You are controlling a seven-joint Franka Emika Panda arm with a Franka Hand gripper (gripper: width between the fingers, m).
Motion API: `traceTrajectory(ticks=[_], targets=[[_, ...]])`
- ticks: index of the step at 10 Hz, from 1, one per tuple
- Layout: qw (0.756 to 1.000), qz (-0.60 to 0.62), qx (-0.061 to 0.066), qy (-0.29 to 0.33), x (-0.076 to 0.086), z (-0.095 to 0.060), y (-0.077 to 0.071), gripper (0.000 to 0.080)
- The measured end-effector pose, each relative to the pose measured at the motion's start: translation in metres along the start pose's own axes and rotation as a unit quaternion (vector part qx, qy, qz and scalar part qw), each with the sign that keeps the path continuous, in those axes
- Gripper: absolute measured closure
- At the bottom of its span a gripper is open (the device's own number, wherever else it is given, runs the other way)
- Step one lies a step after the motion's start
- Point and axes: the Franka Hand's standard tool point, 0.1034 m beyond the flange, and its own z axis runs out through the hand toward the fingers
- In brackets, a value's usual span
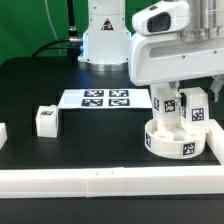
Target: Assemble stool
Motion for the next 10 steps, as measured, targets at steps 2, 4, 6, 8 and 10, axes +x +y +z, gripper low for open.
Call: traceTrajectory(ticks=[2,4,6,8,10], targets=[[0.993,0.117,0.000,0.004,-0.0006,0.0003,-0.0010,0.0459],[0.970,0.243,0.010,0.002,-0.0014,0.0007,-0.0017,0.0459],[0.945,0.327,0.017,0.000,-0.0015,0.0008,-0.0029,0.0459],[0.917,0.398,0.018,-0.001,-0.0015,0.0008,-0.0033,0.0459],[0.891,0.453,0.018,-0.003,-0.0016,0.0009,-0.0038,0.0459]])
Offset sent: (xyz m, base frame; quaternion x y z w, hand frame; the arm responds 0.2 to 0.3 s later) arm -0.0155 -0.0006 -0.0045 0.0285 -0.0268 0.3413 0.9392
